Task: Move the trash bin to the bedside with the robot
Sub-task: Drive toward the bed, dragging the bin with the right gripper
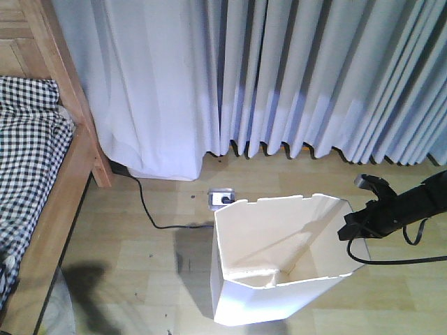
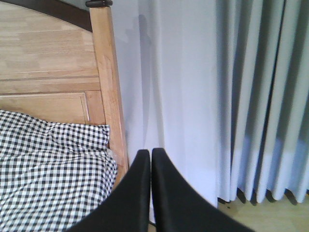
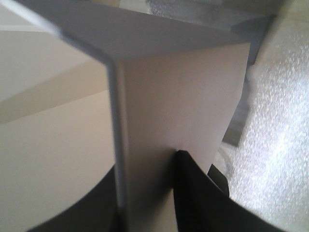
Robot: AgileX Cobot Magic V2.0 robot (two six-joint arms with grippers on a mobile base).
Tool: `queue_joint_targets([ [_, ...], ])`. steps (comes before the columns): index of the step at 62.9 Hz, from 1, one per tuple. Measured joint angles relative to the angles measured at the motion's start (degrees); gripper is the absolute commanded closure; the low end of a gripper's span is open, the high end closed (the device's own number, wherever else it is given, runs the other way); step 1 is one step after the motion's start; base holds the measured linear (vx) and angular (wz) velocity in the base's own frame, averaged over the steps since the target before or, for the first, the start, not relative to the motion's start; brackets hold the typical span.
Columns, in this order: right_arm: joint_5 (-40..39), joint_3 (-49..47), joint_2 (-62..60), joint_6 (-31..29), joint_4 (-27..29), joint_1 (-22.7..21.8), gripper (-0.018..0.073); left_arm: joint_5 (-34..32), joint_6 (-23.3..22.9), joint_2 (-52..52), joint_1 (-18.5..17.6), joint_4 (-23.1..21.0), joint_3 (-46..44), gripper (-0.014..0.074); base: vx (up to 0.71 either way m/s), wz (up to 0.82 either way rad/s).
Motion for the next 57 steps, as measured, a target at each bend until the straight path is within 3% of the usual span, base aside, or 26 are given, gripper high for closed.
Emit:
queue_joint_targets([
  [57,0.0,0.0,0.0,0.0,0.1,0.0,0.0563,0.0,0.0,0.0,0.0,0.0,0.0,0.0603,0.1,0.02],
])
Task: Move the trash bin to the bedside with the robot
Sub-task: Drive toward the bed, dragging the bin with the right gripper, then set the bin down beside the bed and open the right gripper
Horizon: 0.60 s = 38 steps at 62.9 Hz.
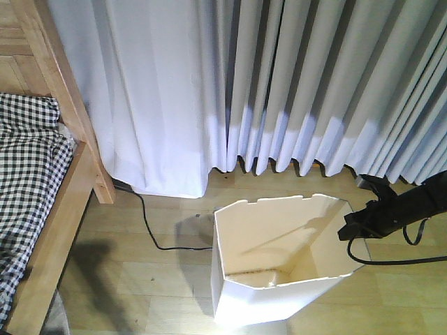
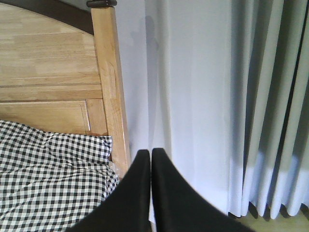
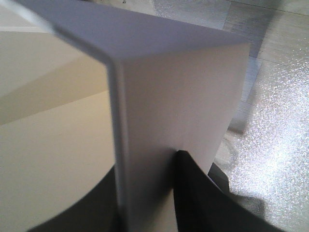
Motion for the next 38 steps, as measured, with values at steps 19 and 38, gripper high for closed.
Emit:
queue_joint_targets([
  [19,0.0,0.0,0.0,0.0,0.1,0.0,0.0563,0.0,0.0,0.0,0.0,0.0,0.0,0.0603,0.0,0.0],
  [38,-1.2,0.0,0.1,1.0,2.1,0.0,0.0563,0.0,0.0,0.0,0.0,0.0,0.0,0.0603,0.0,0.0],
])
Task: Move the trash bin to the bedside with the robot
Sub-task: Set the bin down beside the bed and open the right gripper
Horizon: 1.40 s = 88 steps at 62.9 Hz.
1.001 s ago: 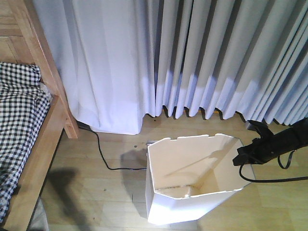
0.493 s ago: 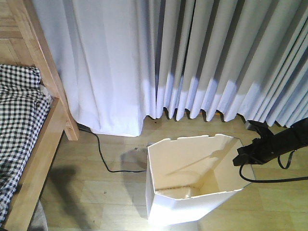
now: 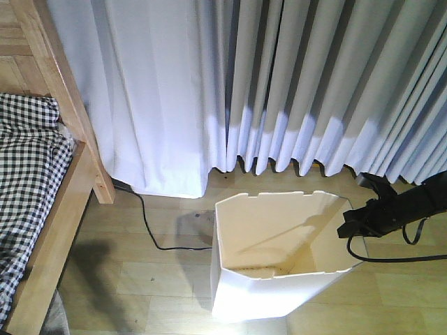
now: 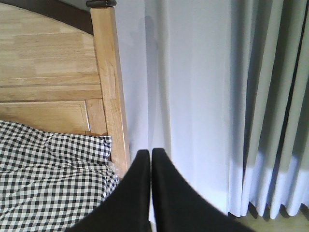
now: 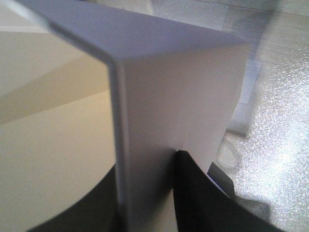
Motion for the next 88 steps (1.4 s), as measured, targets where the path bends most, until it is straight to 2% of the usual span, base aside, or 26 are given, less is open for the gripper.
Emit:
queue_joint_targets([
  [13,-4.9,-0.5,2.7,0.1,0.4,0.0,0.0563,0.0,0.0,0.0,0.0,0.0,0.0,0.0603,0.0,0.0],
  [27,-8.4,-6.3,10.6,0.1,-0.3,0.0,0.0563,0.0,0.0,0.0,0.0,0.0,0.0,0.0603,0.0,0.0],
  [55,-6.8,-19.3,26.4,3.3,-0.2,0.0,0.0563,0.0,0.0,0.0,0.0,0.0,0.0,0.0603,0.0,0.0],
  [78,-7.1,-25.4,32.7,3.5,-3.6,0.0,0.0561,0.0,0.0,0.0,0.0,0.0,0.0,0.0603,0.0,0.0],
  [88,-5.2,-27.9,34.1,5.5,-3.8,0.0,0.0561,0.0,0.0,0.0,0.0,0.0,0.0,0.0603,0.0,0.0],
])
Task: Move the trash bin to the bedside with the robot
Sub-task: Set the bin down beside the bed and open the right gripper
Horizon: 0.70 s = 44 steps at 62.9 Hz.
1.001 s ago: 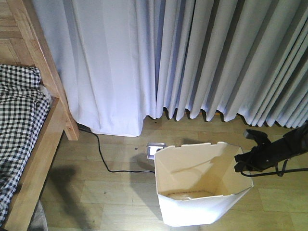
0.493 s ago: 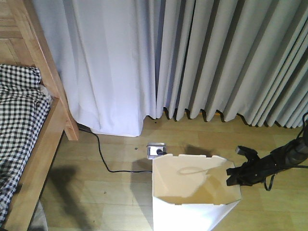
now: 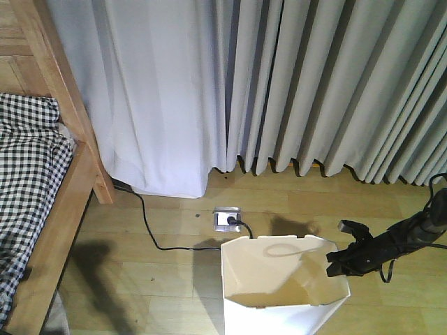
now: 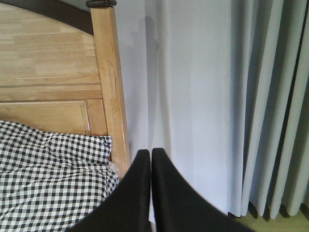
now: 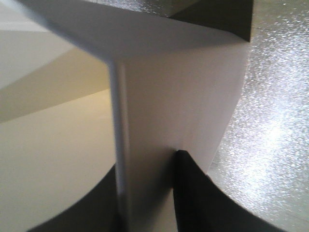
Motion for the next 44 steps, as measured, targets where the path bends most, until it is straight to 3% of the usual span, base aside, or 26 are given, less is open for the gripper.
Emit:
queue_joint_targets([
  [13,2.0,-2.5,0.9,2.0,-1.0,0.5,0.0559,0.0,0.0,0.0,0.0,0.0,0.0,0.0603,0.0,0.0],
  [32,1.0,-5.2,1.4,3.9,-2.5,6.4,0.0545,0.0,0.0,0.0,0.0,0.0,0.0,0.0603,0.0,0.0],
  [44,0.9,-5.3,1.4,5.4,-3.2,6.5,0.0432,0.0,0.0,0.0,0.0,0.0,0.0,0.0603,0.0,0.0],
])
